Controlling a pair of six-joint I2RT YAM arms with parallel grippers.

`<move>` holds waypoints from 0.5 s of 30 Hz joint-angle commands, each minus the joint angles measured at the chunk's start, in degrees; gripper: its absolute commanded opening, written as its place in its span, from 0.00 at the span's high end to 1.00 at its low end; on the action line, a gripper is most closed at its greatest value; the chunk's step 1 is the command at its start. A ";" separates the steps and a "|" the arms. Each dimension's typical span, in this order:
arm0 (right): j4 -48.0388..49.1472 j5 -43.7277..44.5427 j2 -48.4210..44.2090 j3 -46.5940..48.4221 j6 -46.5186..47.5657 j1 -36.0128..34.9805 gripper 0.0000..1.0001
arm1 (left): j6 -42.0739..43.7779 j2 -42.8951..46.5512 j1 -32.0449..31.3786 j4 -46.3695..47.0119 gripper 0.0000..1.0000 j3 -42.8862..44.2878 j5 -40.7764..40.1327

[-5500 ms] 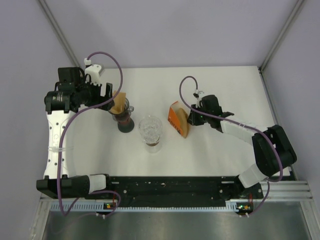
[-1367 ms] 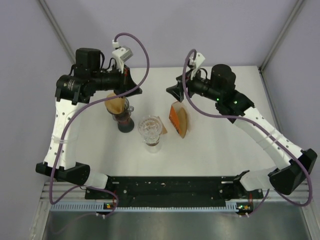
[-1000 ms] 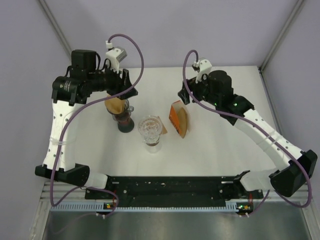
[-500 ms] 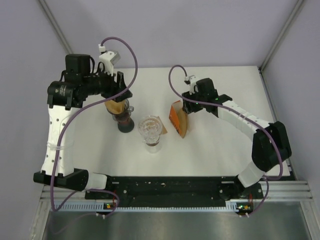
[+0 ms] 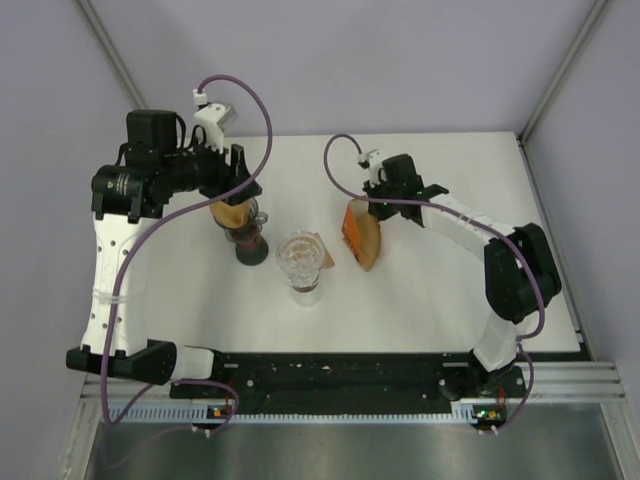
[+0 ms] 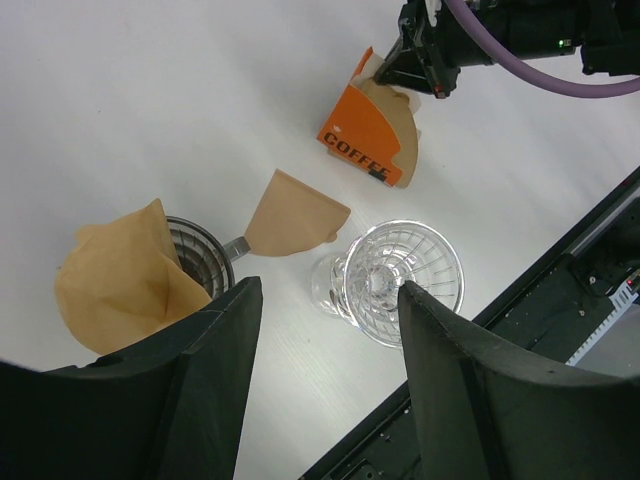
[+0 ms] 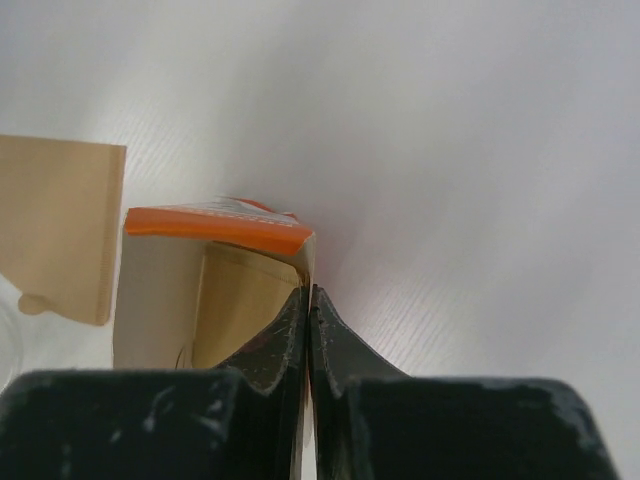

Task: Place the coffee filter in the dripper
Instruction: Move the coffee filter holder to the center of the board.

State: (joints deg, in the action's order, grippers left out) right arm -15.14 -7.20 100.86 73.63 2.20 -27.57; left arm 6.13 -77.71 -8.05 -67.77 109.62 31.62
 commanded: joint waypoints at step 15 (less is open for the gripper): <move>2.39 14.50 -9.01 -5.86 1.14 14.83 0.91 | 2.30 2.13 1.11 0.88 0.37 -3.10 -0.33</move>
State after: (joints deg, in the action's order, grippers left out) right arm -14.50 6.63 94.13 67.83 3.25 -12.45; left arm 7.38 -77.03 -7.25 -67.77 106.59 30.96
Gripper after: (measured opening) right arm 0.039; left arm 0.627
